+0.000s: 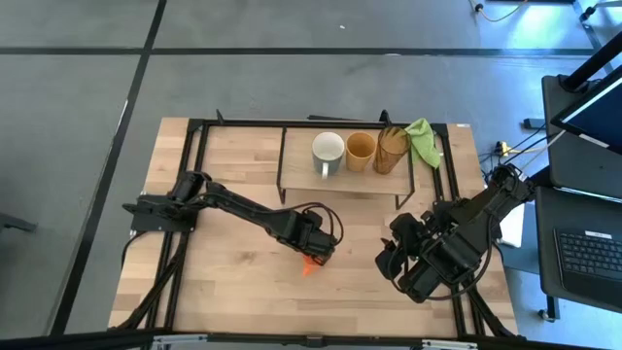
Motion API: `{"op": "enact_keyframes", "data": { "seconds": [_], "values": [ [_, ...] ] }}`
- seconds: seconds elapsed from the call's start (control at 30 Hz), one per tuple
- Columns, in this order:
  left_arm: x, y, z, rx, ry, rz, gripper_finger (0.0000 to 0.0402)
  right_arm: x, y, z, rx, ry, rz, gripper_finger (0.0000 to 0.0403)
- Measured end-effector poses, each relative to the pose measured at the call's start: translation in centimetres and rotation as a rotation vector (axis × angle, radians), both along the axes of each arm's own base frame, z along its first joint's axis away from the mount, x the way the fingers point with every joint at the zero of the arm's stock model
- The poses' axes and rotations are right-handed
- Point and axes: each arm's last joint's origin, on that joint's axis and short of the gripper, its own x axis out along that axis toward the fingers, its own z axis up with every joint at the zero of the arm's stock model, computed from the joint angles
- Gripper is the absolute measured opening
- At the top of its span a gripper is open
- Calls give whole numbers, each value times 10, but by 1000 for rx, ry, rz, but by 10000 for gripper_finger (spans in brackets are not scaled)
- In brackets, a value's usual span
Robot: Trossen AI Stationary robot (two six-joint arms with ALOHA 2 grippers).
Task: Stack small to large cups/mugs on shelf
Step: Put the orange mug on the shelf
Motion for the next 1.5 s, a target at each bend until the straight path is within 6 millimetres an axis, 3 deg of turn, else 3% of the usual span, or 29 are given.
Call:
{"op": "enact_keyframes", "data": {
  "seconds": [0.13, 0.3, 0.53, 0.7, 0.8, 1.03, 1.3, 1.5],
  "values": [
    [0, 0, 0, 10, 5, -21, 12, -1, -1, 0, -10, 10, 0, 200],
    [-5, 2, 10, 13, -3, -17, 6, 0, -2, 0, -19, 0, -3, 200],
    [-37, 16, 65, 46, -33, 69, 3, -3, -6, 6, -32, -43, -5, 200],
    [-67, 42, 114, 93, -130, 150, 2, -7, -16, 16, -50, -107, -21, 200],
    [-81, 62, 132, 128, -155, 194, 2, -8, -22, 21, -51, -124, -33, 200],
    [-93, 100, 154, 155, -157, 199, 2, -6, -27, 22, -81, -121, -21, 200],
    [-103, 142, 194, 237, -146, 189, 2, -4, -30, 23, -97, -132, -30, 200],
    [-110, 164, 195, 254, -88, 192, 2, -2, -33, 23, -103, -135, -45, 200]
  ]
}}
